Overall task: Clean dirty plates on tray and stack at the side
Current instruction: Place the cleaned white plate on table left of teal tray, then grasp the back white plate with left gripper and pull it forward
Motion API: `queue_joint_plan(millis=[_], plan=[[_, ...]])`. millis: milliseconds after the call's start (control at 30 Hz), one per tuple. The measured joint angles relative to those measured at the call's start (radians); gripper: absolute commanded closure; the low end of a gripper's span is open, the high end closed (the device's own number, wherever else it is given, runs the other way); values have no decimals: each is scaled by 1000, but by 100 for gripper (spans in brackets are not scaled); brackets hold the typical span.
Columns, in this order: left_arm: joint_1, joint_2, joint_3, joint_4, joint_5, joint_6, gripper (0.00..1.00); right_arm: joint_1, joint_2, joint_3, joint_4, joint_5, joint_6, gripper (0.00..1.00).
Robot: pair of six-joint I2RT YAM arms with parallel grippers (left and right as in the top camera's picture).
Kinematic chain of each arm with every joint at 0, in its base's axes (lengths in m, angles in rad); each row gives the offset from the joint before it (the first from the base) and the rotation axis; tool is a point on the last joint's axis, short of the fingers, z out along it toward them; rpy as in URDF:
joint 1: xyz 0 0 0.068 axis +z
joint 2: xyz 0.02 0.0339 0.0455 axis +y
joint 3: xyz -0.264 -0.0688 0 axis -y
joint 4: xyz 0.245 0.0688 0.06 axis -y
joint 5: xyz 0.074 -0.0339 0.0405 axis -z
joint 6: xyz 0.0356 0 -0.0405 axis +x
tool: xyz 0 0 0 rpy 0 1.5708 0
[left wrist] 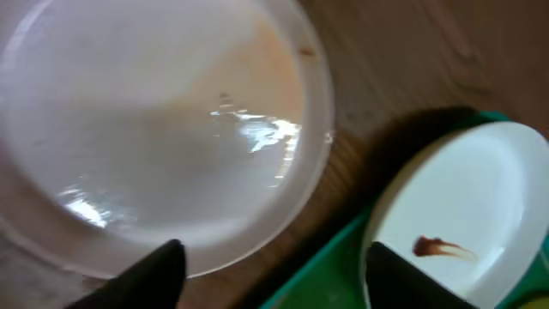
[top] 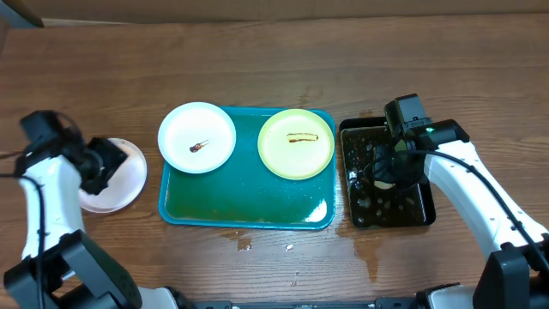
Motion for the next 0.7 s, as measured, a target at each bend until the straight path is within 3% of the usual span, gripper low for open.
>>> queue_joint_plan(millis=[267, 433, 633, 667, 700], plan=[[-208, 0, 5, 130, -53, 69, 31, 0, 0, 0, -7, -3, 0, 96], [-249, 7, 6, 196, -98, 109, 40, 0, 0, 0, -10, -3, 0, 96], [-265, 93, 8, 210, -108, 122, 44, 0, 0, 0, -11, -3, 0, 96], [-265, 117, 8, 210, -107, 125, 45, 0, 0, 0, -11, -3, 0, 96], [-265, 138, 8, 210, -103, 129, 54, 0, 0, 0, -12, -3, 0, 96]])
